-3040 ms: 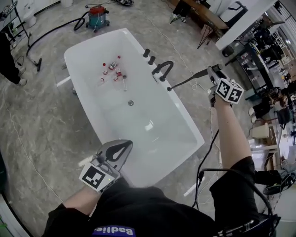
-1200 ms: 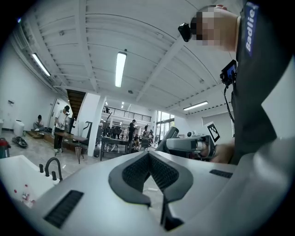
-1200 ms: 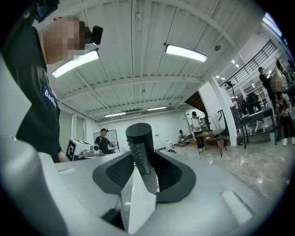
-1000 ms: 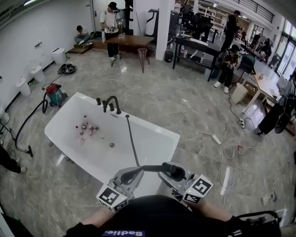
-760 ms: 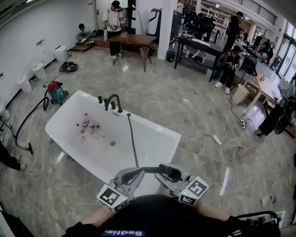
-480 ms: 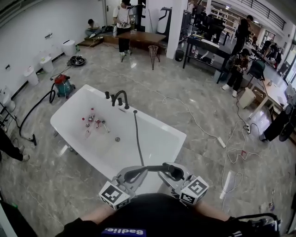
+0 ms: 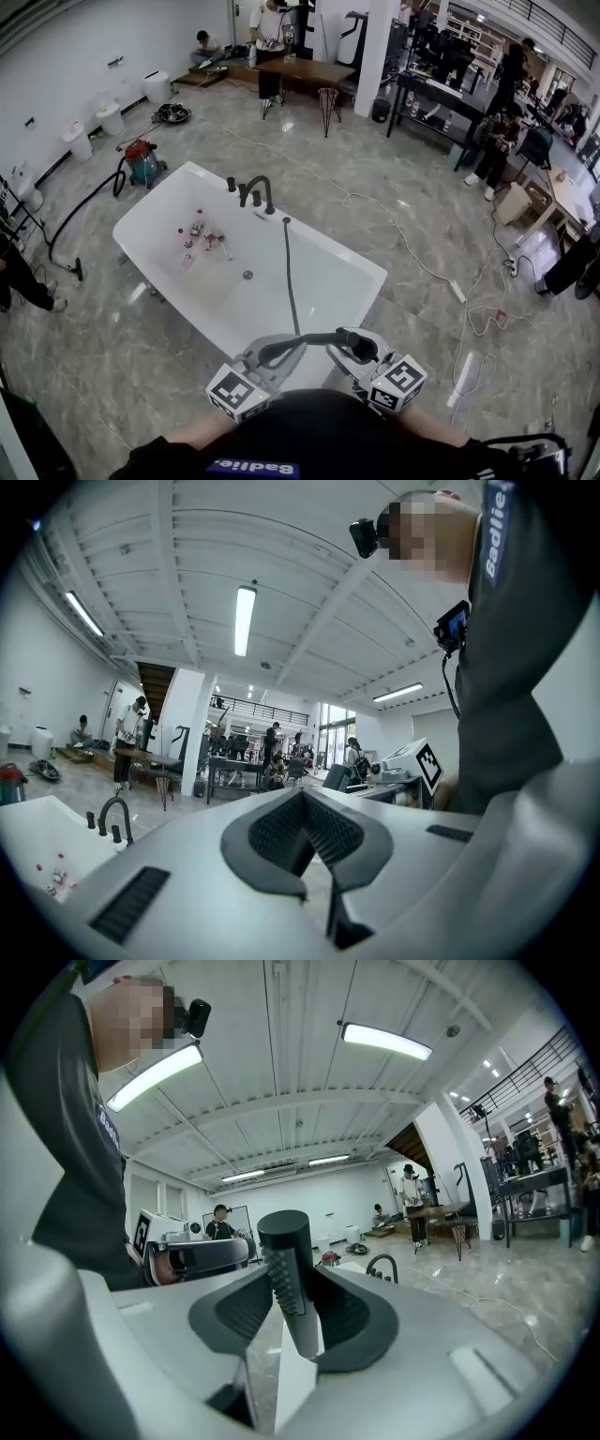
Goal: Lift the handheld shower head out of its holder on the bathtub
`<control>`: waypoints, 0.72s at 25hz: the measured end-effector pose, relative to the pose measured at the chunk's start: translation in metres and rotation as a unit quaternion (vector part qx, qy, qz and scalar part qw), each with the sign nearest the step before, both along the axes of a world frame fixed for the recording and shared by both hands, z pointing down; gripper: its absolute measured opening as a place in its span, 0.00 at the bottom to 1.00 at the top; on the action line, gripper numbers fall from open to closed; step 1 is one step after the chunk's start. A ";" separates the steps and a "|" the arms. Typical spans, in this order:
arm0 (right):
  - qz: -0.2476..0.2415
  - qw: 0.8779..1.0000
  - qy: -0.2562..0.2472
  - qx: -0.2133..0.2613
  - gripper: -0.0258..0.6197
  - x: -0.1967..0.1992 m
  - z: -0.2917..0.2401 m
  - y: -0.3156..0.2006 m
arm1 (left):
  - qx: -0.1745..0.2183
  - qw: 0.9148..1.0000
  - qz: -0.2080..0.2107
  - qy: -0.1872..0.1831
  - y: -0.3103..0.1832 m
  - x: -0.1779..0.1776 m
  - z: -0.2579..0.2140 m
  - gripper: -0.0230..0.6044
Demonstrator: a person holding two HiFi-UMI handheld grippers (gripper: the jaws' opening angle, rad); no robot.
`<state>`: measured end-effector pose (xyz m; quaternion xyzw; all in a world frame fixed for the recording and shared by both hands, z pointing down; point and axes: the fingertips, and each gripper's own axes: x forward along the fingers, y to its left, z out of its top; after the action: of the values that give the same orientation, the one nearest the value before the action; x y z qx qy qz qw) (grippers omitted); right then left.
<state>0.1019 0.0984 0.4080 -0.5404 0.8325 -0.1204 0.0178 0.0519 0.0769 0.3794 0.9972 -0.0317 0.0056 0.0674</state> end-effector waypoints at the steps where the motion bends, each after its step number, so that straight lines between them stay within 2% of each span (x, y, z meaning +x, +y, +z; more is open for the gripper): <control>1: 0.000 1.000 -0.001 -0.001 0.24 0.001 0.001 0.001 | 0.001 1.000 0.001 -0.002 0.001 0.000 -0.001 0.04; 18: 0.016 1.000 -0.007 -0.006 0.24 0.020 -0.001 0.010 | 0.005 1.000 -0.004 0.001 0.014 0.007 -0.005 0.04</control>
<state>0.1217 0.1087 0.4069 -0.5527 0.8231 -0.1286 0.0227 0.0588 0.0905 0.3743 0.9974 -0.0354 0.0037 0.0624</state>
